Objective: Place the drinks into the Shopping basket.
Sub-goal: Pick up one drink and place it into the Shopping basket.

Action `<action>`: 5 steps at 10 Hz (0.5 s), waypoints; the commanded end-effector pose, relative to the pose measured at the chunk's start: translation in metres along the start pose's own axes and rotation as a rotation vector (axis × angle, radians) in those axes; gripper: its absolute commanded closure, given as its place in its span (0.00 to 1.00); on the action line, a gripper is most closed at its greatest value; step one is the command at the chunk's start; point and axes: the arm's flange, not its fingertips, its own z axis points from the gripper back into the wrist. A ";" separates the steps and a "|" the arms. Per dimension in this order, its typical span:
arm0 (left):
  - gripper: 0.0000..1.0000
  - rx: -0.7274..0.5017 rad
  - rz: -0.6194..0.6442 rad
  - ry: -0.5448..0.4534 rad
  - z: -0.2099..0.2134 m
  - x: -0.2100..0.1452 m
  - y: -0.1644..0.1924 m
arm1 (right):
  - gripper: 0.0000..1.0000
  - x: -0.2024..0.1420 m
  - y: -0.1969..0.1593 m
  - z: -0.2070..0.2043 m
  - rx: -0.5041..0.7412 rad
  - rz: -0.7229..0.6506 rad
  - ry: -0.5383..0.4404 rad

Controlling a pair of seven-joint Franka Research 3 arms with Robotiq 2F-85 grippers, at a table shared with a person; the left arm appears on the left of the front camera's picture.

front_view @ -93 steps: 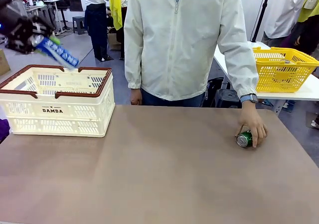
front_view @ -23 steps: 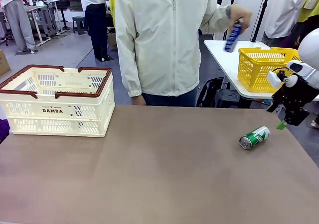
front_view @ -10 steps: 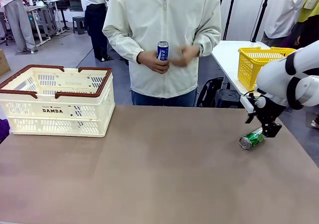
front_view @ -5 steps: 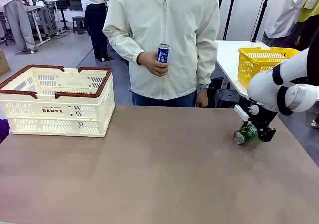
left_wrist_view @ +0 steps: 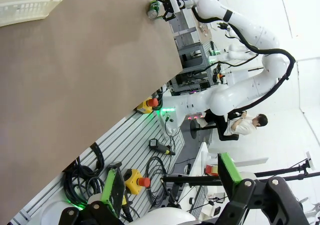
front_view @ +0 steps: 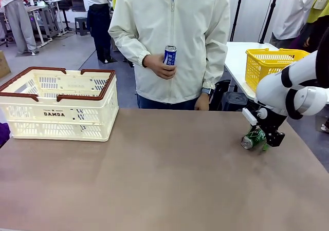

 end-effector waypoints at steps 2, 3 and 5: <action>0.00 -0.021 -0.018 -0.009 -0.001 0.000 -0.001 | 1.00 -0.003 -0.005 0.001 0.050 0.035 -0.006; 0.00 -0.021 -0.018 -0.009 -0.001 0.000 -0.001 | 1.00 -0.003 -0.005 0.001 0.051 0.039 -0.010; 0.00 -0.021 -0.018 -0.009 -0.001 0.000 -0.001 | 1.00 -0.004 -0.004 0.002 0.054 0.040 -0.009</action>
